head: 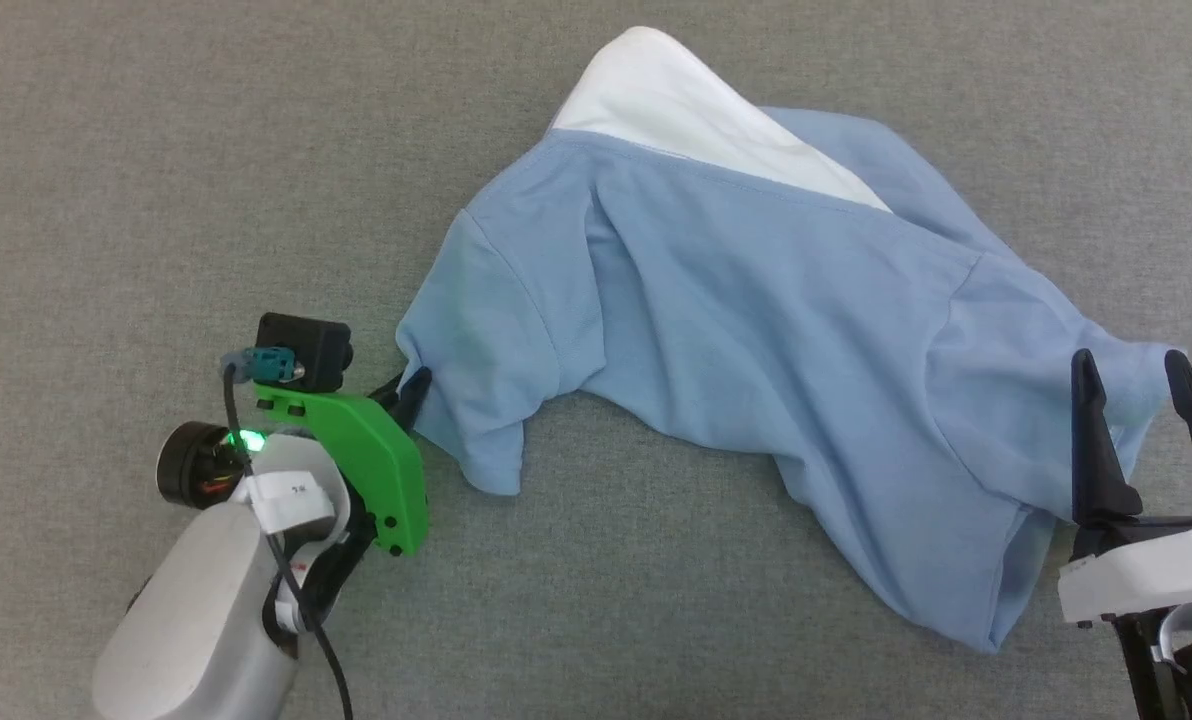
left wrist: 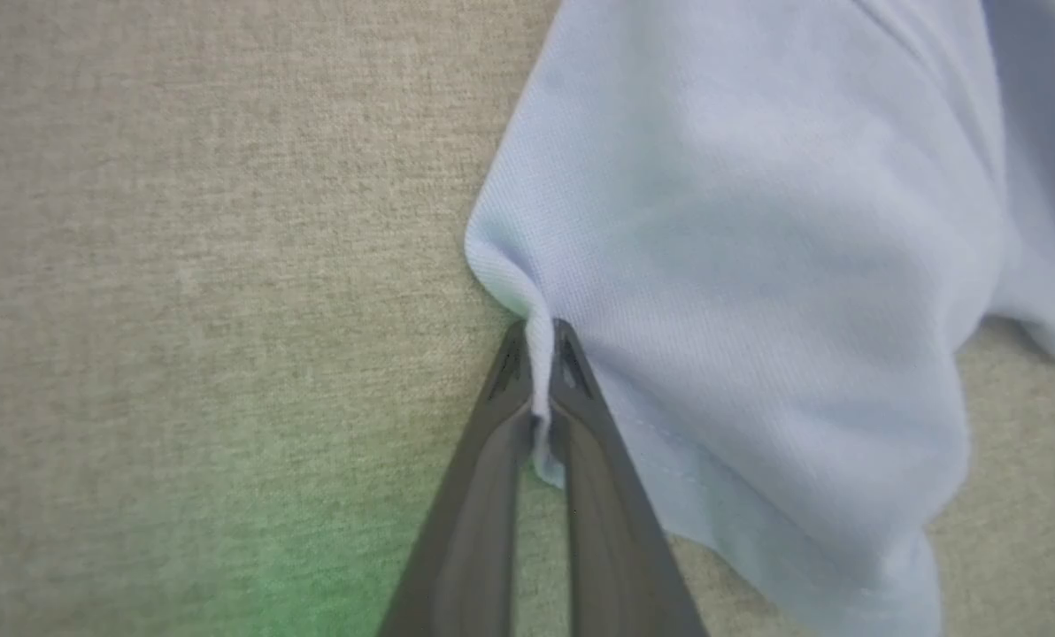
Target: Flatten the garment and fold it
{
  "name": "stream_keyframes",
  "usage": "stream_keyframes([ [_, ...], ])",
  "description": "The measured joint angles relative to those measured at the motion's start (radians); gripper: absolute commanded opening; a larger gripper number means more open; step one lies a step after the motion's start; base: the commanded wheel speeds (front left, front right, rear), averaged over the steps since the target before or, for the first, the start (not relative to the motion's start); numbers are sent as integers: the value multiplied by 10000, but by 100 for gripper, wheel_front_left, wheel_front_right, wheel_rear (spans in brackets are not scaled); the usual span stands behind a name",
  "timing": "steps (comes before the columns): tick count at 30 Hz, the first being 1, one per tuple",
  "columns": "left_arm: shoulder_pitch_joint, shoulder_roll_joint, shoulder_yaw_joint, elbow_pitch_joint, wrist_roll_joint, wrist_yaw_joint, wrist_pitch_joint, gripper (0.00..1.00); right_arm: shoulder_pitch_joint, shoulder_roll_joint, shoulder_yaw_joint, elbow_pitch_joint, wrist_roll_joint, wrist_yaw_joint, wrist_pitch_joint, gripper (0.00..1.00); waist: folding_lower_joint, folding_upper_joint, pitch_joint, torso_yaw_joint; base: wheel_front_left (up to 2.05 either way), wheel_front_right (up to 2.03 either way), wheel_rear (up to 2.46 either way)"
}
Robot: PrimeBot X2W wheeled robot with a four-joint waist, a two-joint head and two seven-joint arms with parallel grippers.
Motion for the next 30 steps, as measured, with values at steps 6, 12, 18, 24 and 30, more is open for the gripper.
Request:
stream_keyframes([
  [6,458,-278,556,-499,-226,380,-1183,0,0,0,-21,79,52,0,-21,100,0,0,-248,43,0,0,0],
  [12,1498,-359,1611,-1987,-535,1149,-2211,0,12,0,-33,259,111,0,-69,100,0,0,-612,163,0,0,0],
  [18,2991,-44,2541,-3229,-660,1864,-2569,0,137,2,-217,316,182,0,-92,100,0,0,-939,331,0,0,0],
  [24,3547,6,2656,-3766,-771,1956,-2617,0,172,2,-890,249,169,0,508,100,0,0,-1092,476,0,0,0],
  [30,3520,-31,2362,-3822,-790,1952,-2527,0,-331,-470,-1078,44,213,0,2167,100,0,0,-1064,427,0,0,0],
])
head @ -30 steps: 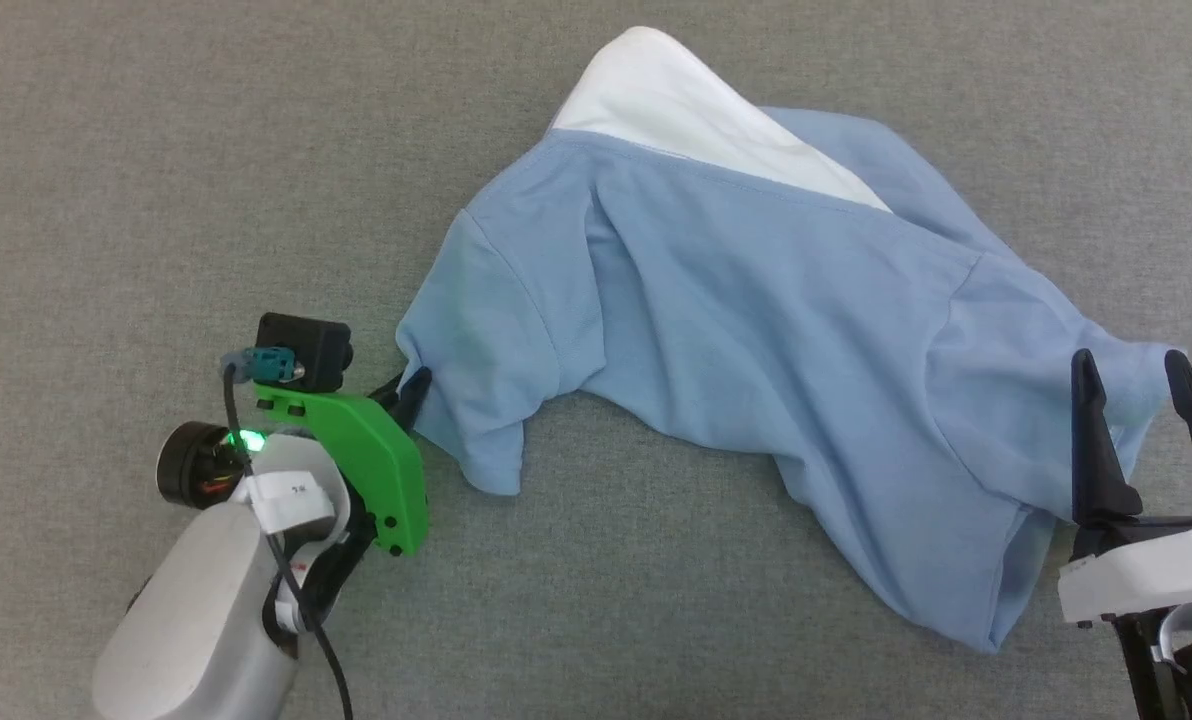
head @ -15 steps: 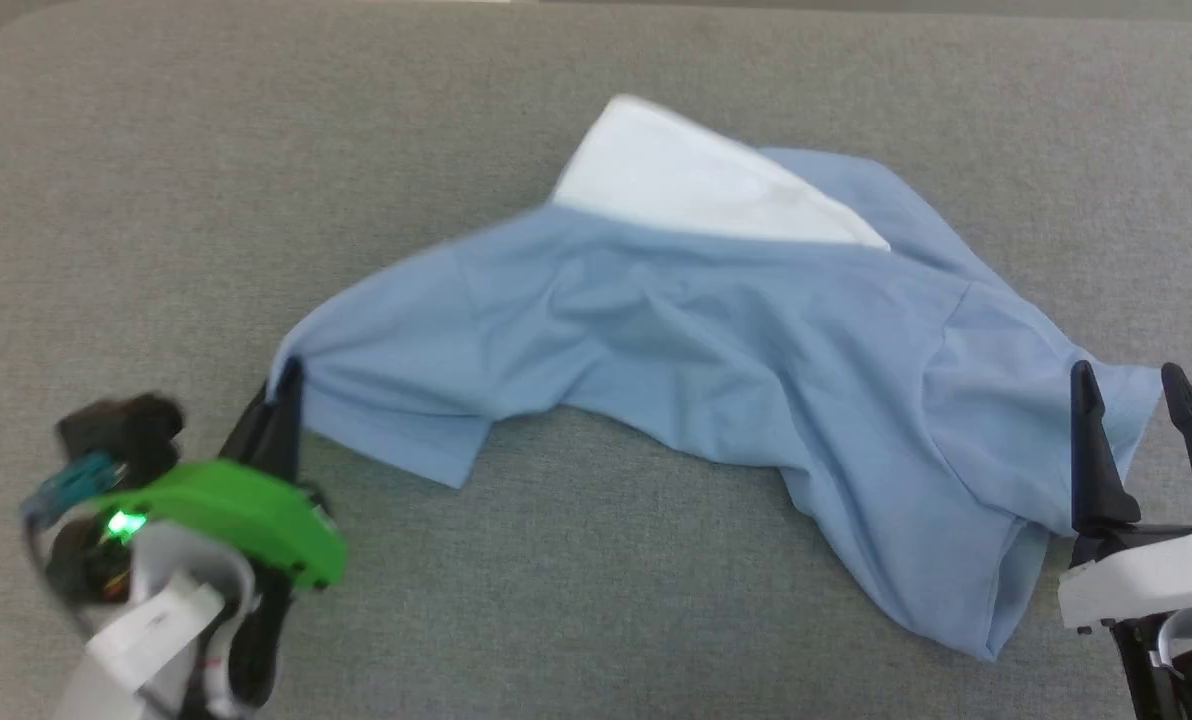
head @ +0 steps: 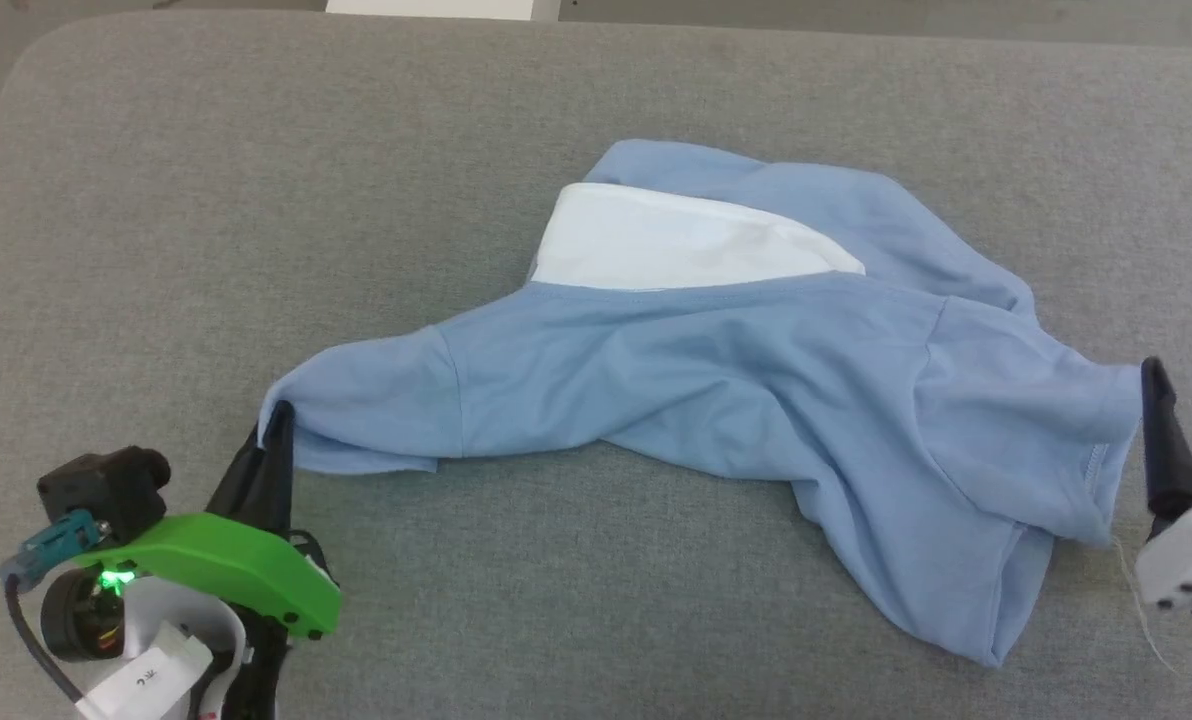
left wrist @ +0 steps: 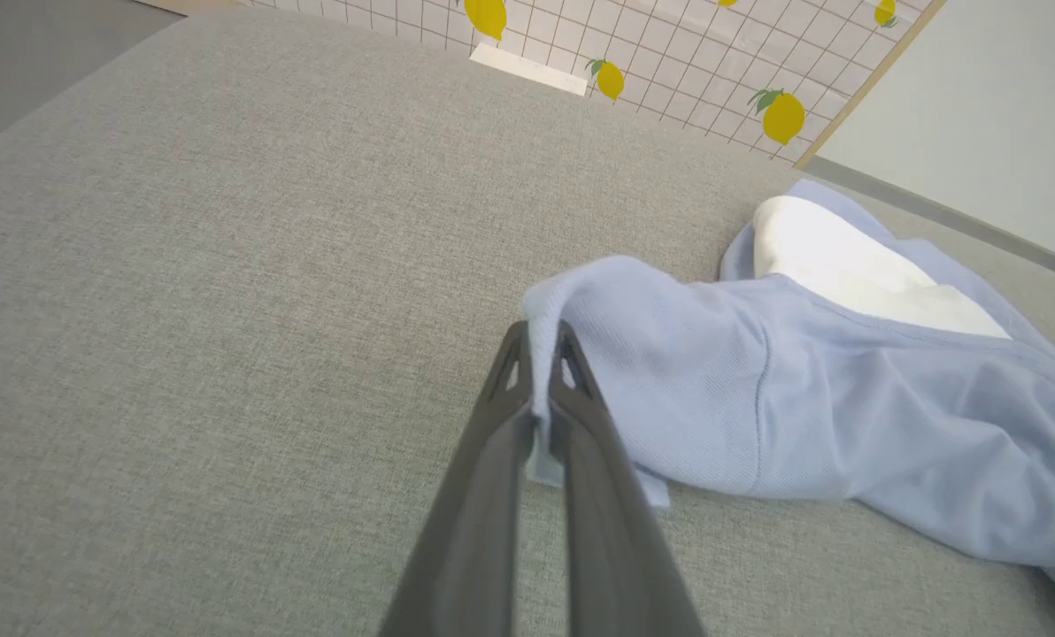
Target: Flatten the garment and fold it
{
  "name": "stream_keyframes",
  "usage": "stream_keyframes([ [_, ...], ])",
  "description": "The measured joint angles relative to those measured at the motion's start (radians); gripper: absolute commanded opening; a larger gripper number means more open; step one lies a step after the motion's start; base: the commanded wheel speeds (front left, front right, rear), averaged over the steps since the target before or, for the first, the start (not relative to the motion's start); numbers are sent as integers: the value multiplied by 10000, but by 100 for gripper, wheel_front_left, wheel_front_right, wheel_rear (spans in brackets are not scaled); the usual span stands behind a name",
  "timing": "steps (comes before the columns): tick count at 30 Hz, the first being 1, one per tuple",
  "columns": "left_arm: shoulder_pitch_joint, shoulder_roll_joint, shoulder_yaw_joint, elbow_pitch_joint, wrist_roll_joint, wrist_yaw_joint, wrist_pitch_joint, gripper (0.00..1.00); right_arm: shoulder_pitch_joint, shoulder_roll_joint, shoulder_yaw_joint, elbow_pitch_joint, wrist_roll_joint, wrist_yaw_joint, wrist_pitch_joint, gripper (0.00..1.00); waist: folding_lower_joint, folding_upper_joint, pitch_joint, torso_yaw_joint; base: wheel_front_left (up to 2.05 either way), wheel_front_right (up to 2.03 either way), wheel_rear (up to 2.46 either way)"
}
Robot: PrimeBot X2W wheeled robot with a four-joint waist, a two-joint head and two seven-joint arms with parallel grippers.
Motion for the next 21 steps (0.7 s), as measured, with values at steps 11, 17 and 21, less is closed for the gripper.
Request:
stream_keyframes([
  [11,-424,-58,-349,174,2,-113,146,0,-893,-1404,347,974,828,0,2512,100,0,0,469,22,0,0,0],
  [17,-569,-59,-437,213,2,-155,184,0,-1109,-1578,575,1685,880,0,2899,100,0,0,654,170,0,0,0],
  [21,-655,-59,-495,213,2,-161,188,0,-1197,-1569,587,2128,957,0,3024,100,0,0,773,269,0,0,0],
])
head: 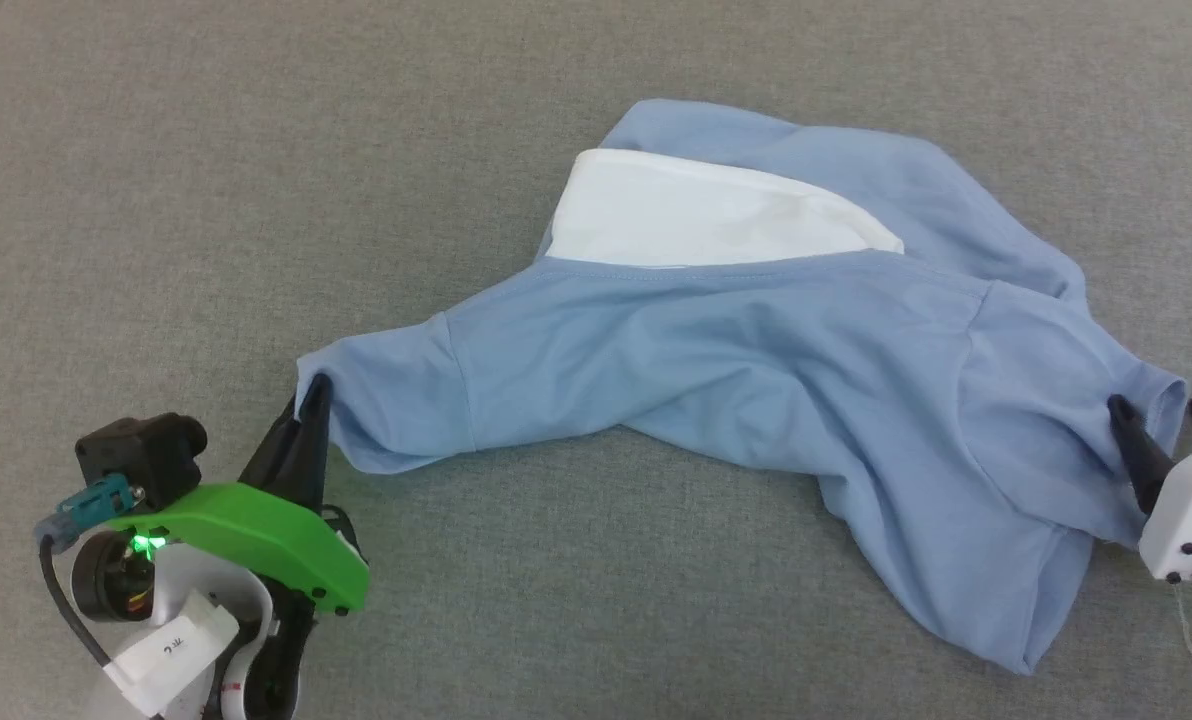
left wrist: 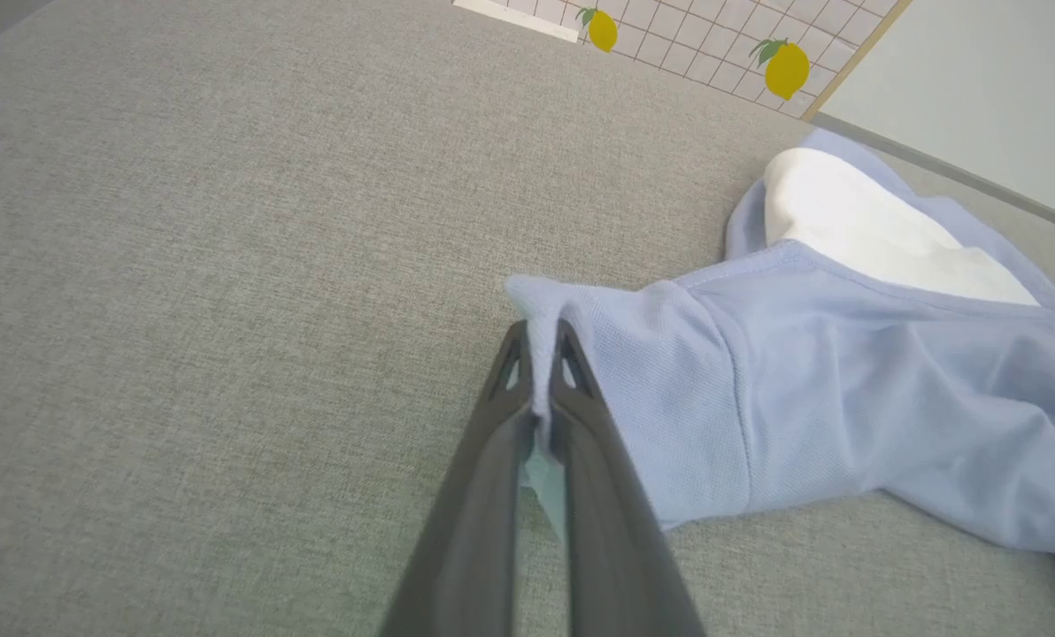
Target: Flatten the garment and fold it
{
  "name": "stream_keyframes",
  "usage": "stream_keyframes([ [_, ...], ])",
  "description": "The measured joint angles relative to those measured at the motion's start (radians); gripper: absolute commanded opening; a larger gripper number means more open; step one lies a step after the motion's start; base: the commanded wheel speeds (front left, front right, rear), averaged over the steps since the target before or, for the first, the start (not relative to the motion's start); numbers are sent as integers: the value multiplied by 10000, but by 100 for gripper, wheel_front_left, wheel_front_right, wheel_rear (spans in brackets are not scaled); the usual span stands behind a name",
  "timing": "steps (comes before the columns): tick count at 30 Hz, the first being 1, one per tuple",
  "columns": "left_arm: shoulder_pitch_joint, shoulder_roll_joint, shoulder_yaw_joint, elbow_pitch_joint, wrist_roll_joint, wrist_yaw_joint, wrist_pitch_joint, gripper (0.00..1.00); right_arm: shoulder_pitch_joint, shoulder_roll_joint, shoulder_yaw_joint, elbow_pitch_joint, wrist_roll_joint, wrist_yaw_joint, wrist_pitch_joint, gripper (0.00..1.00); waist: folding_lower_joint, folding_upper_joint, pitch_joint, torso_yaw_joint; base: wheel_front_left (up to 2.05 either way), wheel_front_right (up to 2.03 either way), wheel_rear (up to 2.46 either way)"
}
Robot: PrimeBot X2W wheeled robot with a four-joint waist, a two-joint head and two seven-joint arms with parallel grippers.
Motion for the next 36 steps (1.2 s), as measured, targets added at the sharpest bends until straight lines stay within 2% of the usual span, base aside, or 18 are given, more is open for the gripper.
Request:
stream_keyframes([
  [4,-73,0,-59,-8,2,0,71,0,-291,15,-104,385,134,0,2,100,0,0,142,82,0,0,0],
  [5,-88,0,-67,-12,2,0,73,0,-366,79,-161,454,221,0,40,47,0,0,171,89,0,0,0],
  [6,-104,2,-81,-12,4,2,73,0,-423,117,-196,499,251,0,125,16,0,0,198,94,0,0,0],
  [7,-123,2,-98,-8,4,2,73,0,-471,136,-222,504,253,0,184,0,0,0,221,97,0,0,0],
  [18,-539,86,-163,140,146,4,169,0,-815,430,-362,50,301,0,13,0,0,0,-94,-162,0,0,0],
  [24,-1867,244,-433,596,614,-221,403,0,-1786,253,-171,-395,98,0,-502,0,0,0,-565,-356,0,0,0],
  [28,-3300,495,-493,1011,905,-445,629,0,-2920,-165,485,-533,-31,0,-759,0,0,0,-938,-493,0,0,0],
  [36,-6528,817,-451,1655,1225,-752,1578,0,-6295,-1066,2316,-132,-500,0,-1267,0,0,0,-1675,-876,0,0,0],
])
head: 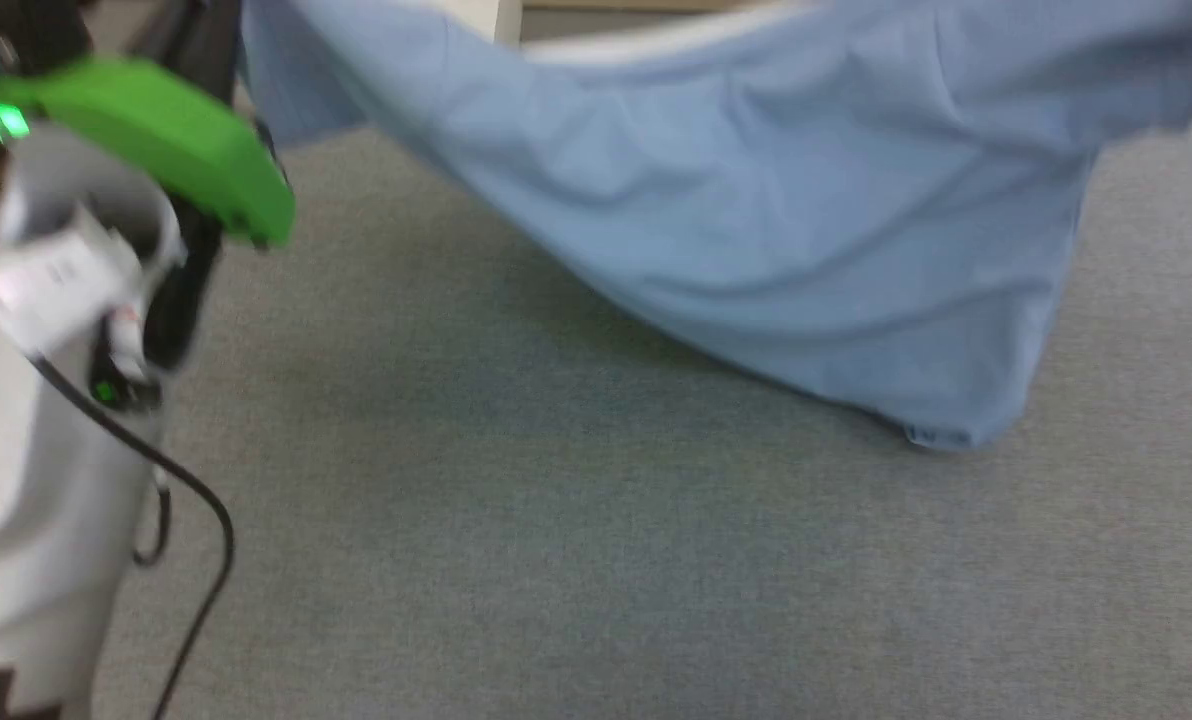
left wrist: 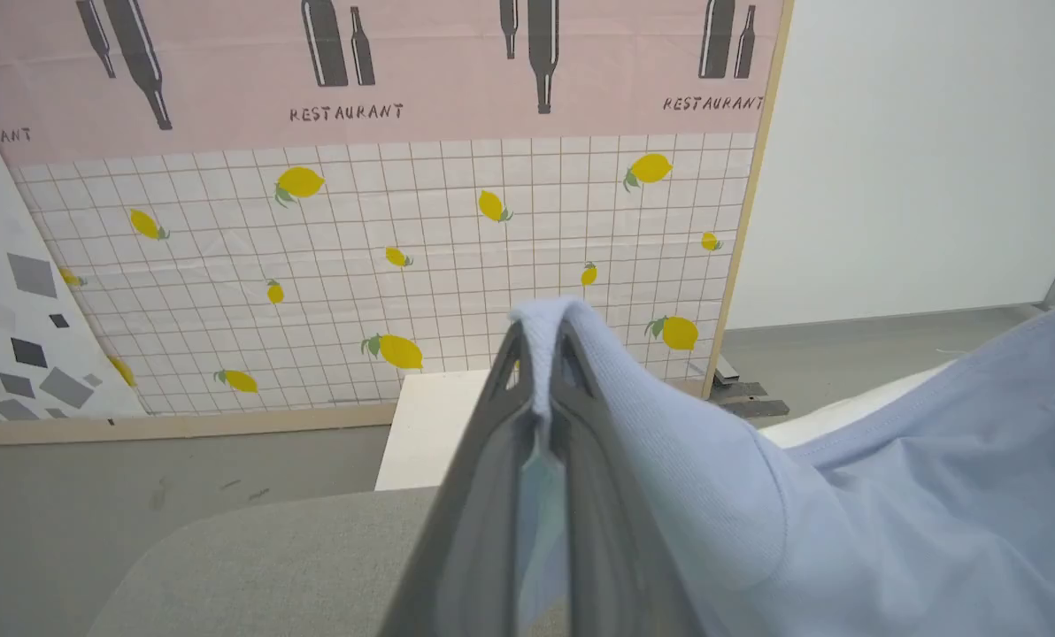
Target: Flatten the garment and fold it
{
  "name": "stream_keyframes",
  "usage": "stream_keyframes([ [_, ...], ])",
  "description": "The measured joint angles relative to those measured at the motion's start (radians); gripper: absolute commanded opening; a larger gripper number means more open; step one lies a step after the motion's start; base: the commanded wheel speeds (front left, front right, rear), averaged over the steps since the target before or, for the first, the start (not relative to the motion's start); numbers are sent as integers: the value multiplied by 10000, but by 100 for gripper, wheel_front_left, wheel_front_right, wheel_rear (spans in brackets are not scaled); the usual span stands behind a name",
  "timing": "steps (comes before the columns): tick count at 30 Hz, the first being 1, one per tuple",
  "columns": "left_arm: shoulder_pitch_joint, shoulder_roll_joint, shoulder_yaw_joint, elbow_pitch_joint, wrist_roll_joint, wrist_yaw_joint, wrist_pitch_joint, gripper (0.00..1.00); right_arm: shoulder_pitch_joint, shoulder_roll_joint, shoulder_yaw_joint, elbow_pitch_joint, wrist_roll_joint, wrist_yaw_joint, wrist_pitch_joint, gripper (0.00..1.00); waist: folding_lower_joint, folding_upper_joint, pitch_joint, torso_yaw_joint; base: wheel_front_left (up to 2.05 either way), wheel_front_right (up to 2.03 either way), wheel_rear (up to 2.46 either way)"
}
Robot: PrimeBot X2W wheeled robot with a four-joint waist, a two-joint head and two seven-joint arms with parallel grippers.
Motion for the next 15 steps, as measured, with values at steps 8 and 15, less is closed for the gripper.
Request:
stream_keyframes([
  [8,-2497,146,8,474,10,-249,892,0,-2558,-332,1051,709,-40,0,-261,0,0,0,-553,-370,0,0,0],
  [15,-3974,151,-184,303,-19,-351,1795,0,-3627,-512,1703,865,159,0,-159,0,0,0,-805,-581,0,0,0],
])
